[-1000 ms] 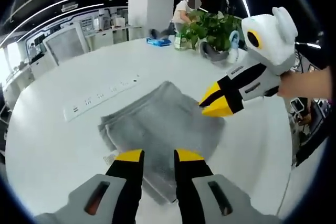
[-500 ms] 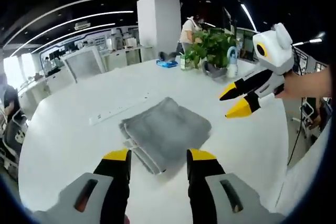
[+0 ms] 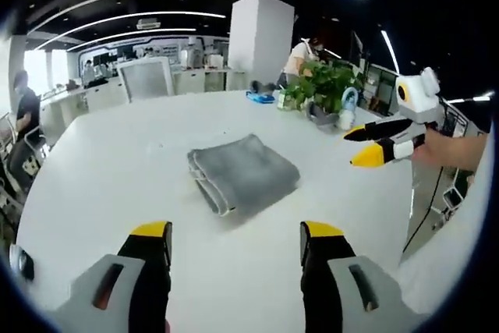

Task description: Fold the towel on the table until its edges align and the towel forms a compact rectangular stack.

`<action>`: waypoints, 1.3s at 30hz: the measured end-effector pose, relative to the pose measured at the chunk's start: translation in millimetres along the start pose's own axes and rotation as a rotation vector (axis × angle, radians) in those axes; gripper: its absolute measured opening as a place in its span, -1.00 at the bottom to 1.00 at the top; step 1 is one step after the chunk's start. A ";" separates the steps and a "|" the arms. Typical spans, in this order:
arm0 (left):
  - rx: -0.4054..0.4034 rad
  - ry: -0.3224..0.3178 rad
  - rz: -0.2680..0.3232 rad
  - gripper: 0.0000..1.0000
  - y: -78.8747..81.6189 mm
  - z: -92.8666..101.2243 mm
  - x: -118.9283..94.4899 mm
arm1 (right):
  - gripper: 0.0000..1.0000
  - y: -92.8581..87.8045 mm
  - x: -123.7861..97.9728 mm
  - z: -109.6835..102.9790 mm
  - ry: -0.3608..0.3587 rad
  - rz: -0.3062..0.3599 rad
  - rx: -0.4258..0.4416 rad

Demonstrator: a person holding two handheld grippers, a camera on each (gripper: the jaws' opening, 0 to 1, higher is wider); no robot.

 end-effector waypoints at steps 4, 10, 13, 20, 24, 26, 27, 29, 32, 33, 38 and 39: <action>0.000 0.008 0.007 0.45 -4.2 0.6 -9.9 | 0.29 -10.4 -11.2 -3.4 -0.024 0.008 0.036; -0.033 -0.016 0.024 0.64 -9.5 4.6 -17.4 | 0.35 -24.2 -24.7 -6.9 -0.045 0.001 0.063; -0.044 -0.030 0.010 0.79 -13.5 8.0 -19.2 | 0.36 -26.0 -30.2 -7.7 -0.063 0.009 0.061; -0.041 -0.029 0.011 0.84 -16.3 10.1 -23.9 | 0.47 -26.8 -34.5 -10.3 -0.076 0.023 0.067; -0.064 -0.023 -0.036 0.99 -20.7 9.8 -24.9 | 0.58 -28.3 -34.9 -12.4 -0.086 0.033 0.066; -0.067 -0.024 -0.029 0.99 -20.8 9.9 -24.9 | 0.62 -28.7 -35.3 -12.5 -0.090 0.036 0.072; -0.069 -0.021 -0.029 0.99 -21.3 9.6 -25.1 | 0.66 -28.6 -35.5 -12.3 -0.094 0.041 0.075; -0.063 -0.019 -0.024 0.99 -20.9 9.5 -25.9 | 0.67 -28.0 -35.9 -12.0 -0.092 0.047 0.079; -0.058 -0.012 -0.014 0.99 -18.3 8.4 -27.8 | 0.72 -27.1 -36.7 -10.9 -0.102 0.051 0.077; -0.058 -0.011 -0.011 0.99 -17.7 7.9 -28.1 | 0.75 -26.8 -37.0 -10.6 -0.106 0.053 0.079; -0.062 -0.017 0.005 0.99 -12.4 7.1 -31.2 | 0.77 -27.3 -39.1 -9.8 -0.117 0.063 0.094; -0.059 -0.017 0.009 0.99 -11.2 7.2 -31.9 | 0.77 -27.3 -39.4 -9.8 -0.117 0.066 0.099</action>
Point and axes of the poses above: the point that each gripper's makers call its tool centre point, and the gripper's own axes: x roughly forward along the fingers, z roughly to its right, y roughly out of its top, the point moved 9 cm from there along -x, roughly backward along the fingers, and after that the axes turned 11 degrees about y, right-handed, at the moved point
